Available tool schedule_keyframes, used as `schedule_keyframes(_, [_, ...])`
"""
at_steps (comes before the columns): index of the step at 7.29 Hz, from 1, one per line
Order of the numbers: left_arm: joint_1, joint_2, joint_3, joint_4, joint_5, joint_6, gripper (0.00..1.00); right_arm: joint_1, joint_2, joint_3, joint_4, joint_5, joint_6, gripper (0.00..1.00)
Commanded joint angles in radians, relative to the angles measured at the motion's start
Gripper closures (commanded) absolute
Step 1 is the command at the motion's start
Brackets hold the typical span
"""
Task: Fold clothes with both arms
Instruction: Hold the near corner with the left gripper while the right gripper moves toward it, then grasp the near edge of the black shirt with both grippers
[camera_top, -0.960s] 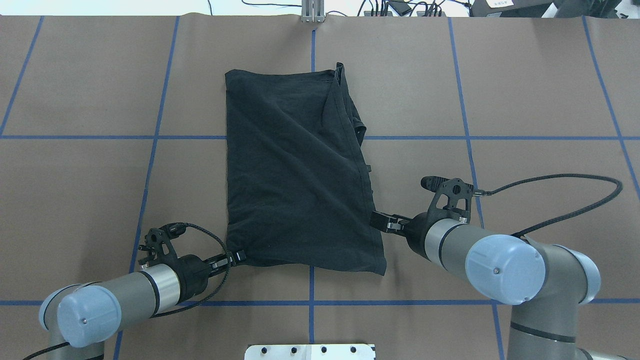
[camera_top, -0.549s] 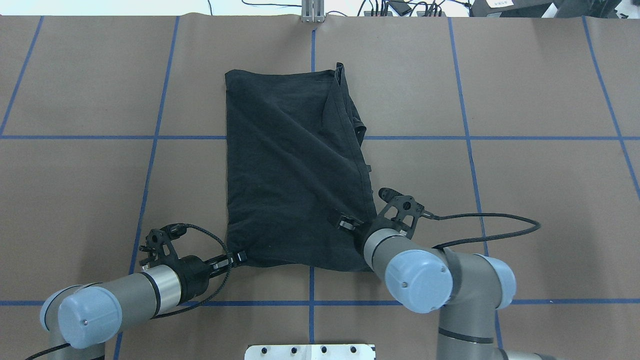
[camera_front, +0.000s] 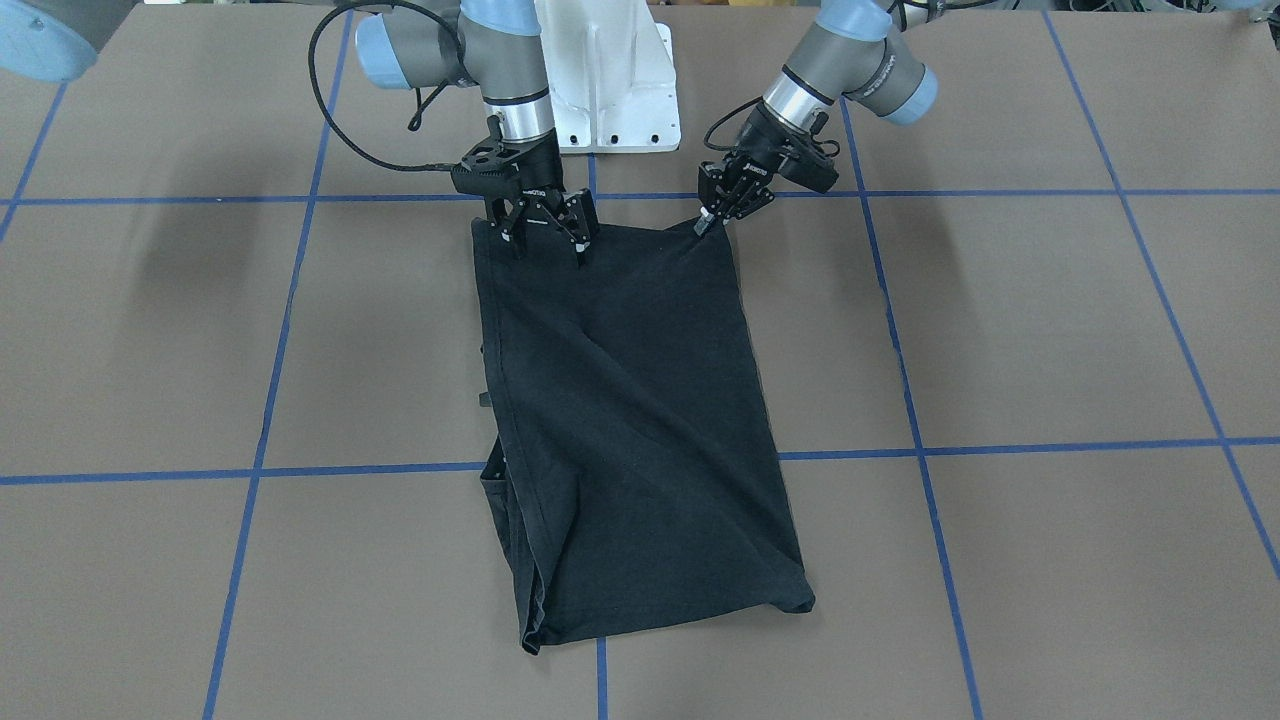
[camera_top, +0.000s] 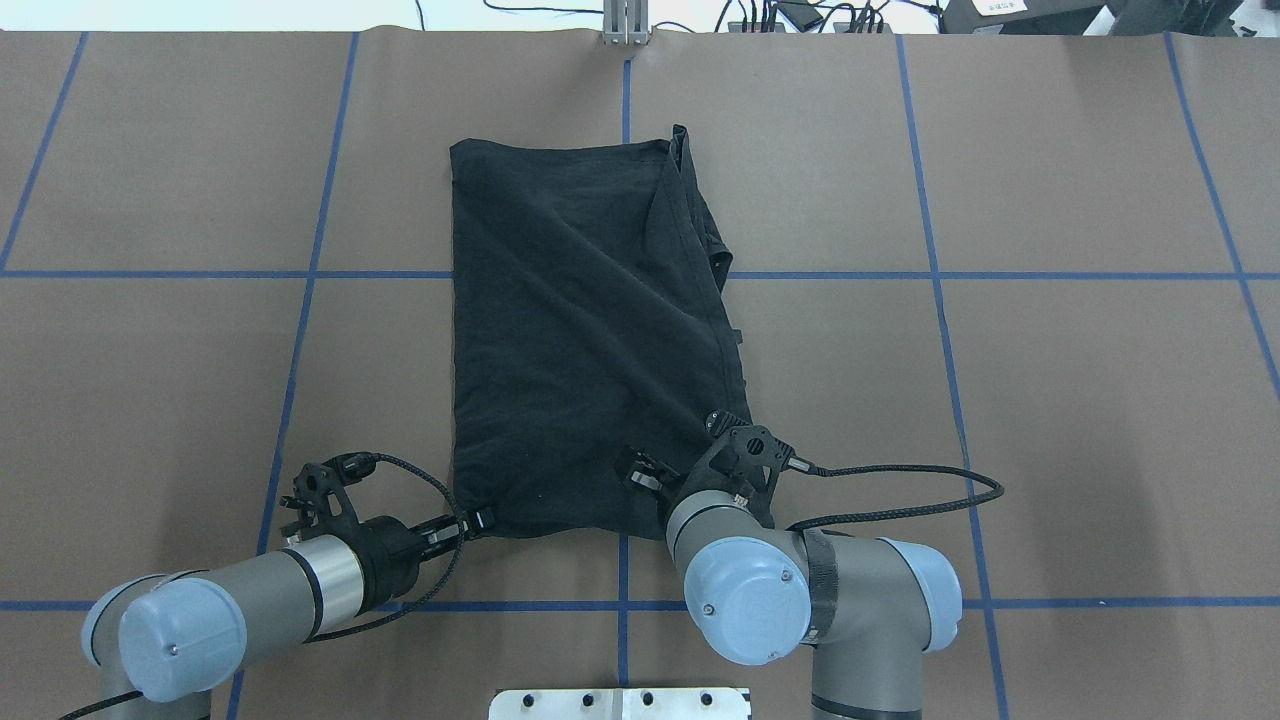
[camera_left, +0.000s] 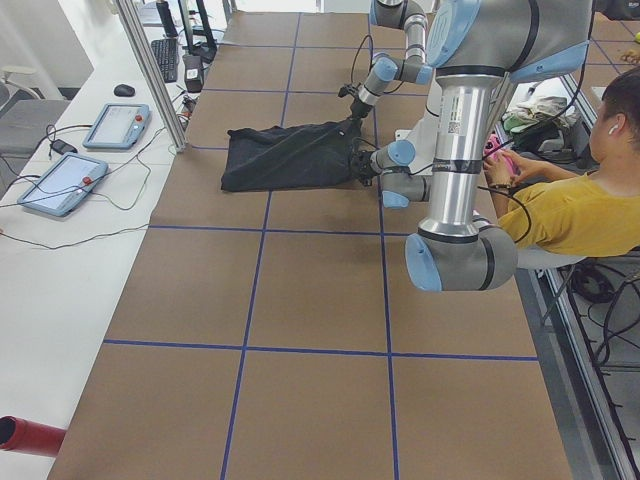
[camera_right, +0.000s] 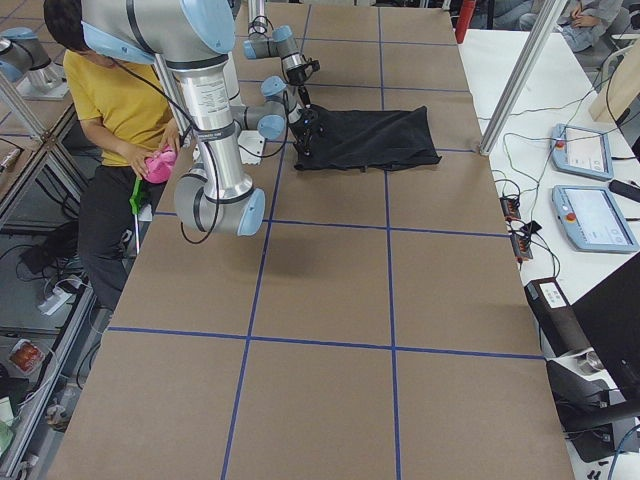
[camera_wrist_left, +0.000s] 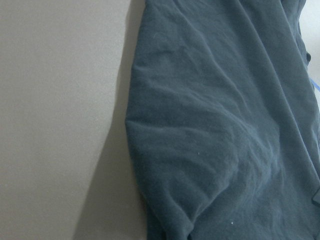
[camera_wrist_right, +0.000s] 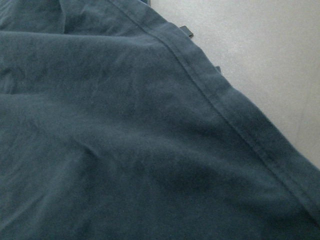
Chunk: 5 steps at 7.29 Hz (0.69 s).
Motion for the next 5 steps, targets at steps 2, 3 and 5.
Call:
schedule_keyframes(2, [0.002,-0.003,0.009,0.0,0.002,-0.002,1.0,-0.028,0.0,0.023,-0.115,0.003,-0.004,0.01])
schedule_keyframes(3, [0.003,-0.004,0.009,0.0,0.002,-0.002,1.0,-0.028,0.0,0.023,-0.119,0.005,-0.006,0.01])
schedule_keyframes(5, [0.002,-0.004,0.009,0.0,0.002,-0.002,1.0,-0.031,0.001,0.014,-0.119,-0.003,-0.001,0.04])
